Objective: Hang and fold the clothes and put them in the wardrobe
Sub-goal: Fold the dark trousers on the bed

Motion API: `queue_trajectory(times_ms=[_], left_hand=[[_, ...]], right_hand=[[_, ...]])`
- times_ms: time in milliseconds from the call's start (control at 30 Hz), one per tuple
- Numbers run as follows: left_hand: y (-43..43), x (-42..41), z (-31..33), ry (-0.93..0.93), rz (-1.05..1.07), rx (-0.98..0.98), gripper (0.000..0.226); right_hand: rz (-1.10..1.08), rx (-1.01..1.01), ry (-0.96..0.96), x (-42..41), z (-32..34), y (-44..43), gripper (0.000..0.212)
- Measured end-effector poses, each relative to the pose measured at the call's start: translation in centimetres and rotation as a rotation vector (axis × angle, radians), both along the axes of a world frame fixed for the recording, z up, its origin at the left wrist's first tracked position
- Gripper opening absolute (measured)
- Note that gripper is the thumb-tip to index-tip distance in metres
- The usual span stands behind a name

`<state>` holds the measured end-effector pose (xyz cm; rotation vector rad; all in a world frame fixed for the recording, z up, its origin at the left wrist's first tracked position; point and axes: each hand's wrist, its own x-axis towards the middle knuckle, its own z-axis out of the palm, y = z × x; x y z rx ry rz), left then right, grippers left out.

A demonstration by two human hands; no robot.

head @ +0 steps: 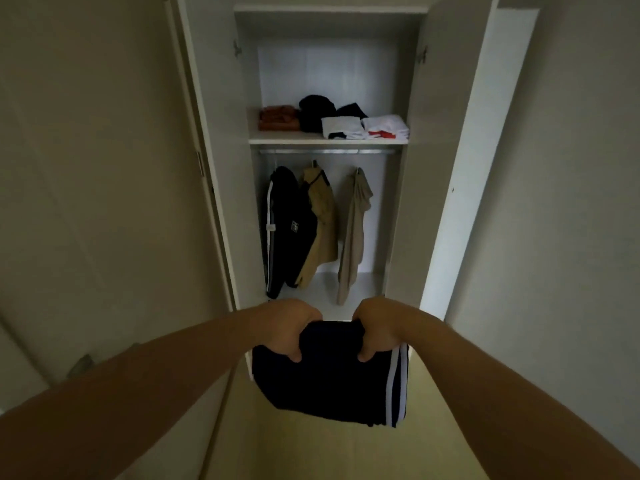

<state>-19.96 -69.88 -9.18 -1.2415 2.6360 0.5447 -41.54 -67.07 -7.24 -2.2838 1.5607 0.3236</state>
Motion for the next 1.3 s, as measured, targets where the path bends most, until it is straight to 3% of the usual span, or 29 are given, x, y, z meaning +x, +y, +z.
queue_trajectory(times_ms=[167,233,333,467,733,867,1033,1167,1300], left_hand=[[-13.0,0.1,3.6,0.065,0.038,-0.112,0.037],[-18.6,0.1,5.3,0.061,0.033,-0.145,0.037],[-27.3,0.3,8.1,0.06,0.037,-0.183,0.036],[-38.5,1.1,13.4,0.078,0.051,-0.253,0.032],[-57.4,3.3,24.0,0.043,0.181,-0.422,0.034],[-65.5,4.6,27.4,0.05,0.262,-0.413,0.04],[-75.1,5.6,30.2,0.045,0.381,-0.472,0.045],[-83.2,6.1,33.0,0.008,0.452,-0.688,0.036],[-90.9,7.4,32.8,0.016,0.481,-1.059,0.03]], right_hand=[[0.013,-0.05,0.003,-1.0,3.6,-12.9,0.028],[0.005,-0.07,0.012,-1.1,5.0,-18.5,0.036],[-0.014,-0.096,0.009,-0.8,7.8,-26.9,0.028],[-0.017,-0.178,0.002,0.2,13.0,-38.3,0.052],[0.073,-0.353,-0.036,2.8,23.0,-59.1,0.051],[0.132,-0.334,-0.084,4.0,26.1,-69.1,0.034],[0.185,-0.363,-0.115,5.2,29.1,-80.8,0.047],[0.236,-0.544,-0.128,6.1,32.3,-89.7,0.042],[0.256,-0.896,-0.109,7.2,32.2,-97.6,0.022]])
